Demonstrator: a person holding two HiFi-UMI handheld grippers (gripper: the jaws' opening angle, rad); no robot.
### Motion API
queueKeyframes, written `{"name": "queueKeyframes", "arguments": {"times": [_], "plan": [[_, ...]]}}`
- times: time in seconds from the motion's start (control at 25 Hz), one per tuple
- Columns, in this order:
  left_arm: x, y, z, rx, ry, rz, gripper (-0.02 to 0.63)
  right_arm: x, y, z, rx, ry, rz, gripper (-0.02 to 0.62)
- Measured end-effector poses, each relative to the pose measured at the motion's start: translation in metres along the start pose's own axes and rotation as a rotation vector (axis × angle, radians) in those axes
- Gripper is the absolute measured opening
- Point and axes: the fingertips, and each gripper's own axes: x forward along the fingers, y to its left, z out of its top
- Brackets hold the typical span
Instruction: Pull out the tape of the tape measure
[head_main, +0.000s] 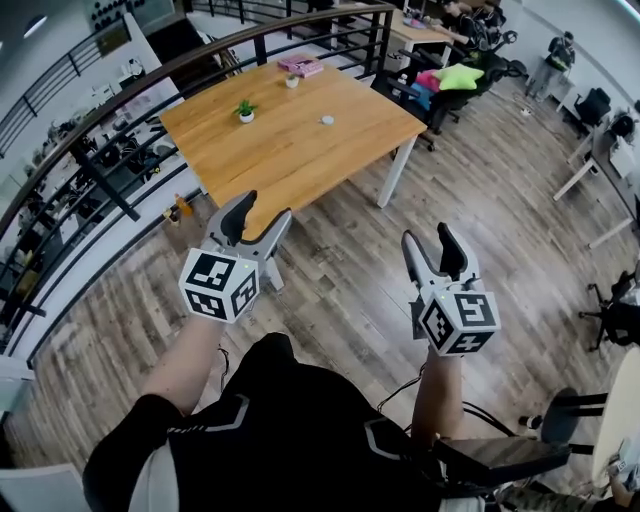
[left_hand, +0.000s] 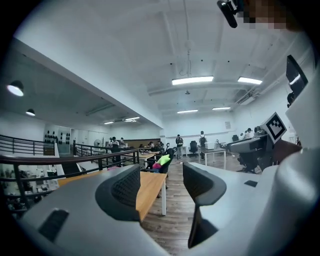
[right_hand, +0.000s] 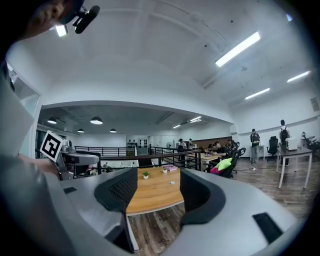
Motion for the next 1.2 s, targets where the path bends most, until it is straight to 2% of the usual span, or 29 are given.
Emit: {"name": "queueKeyframes", "arguments": {"times": [0.16,0.36,0.72,1.2], "plan": [[0.019,0.013,0.000,0.004,-0.005,0.017,0.282,0.021,-0.008,0.001,-0.003,-0.002,0.013,0.275],[0.066,0.033,-0.001,-0.010,-0.011,-0.002,0.282,0.059,-0.029,0.005,-0.028,0.015,-0.007,0.275],[0.149,0.111,0.000,-0.043,-0.048,-0.013,0.282,0.165,-0.037,0.020,-0.087,0.037,0.011,0.272],[0.218,0.208,0.000,-0.087,-0.021,0.002,0.282,0.294,-0.036,0.030,-0.091,0.095,0.048,0.267]]}}
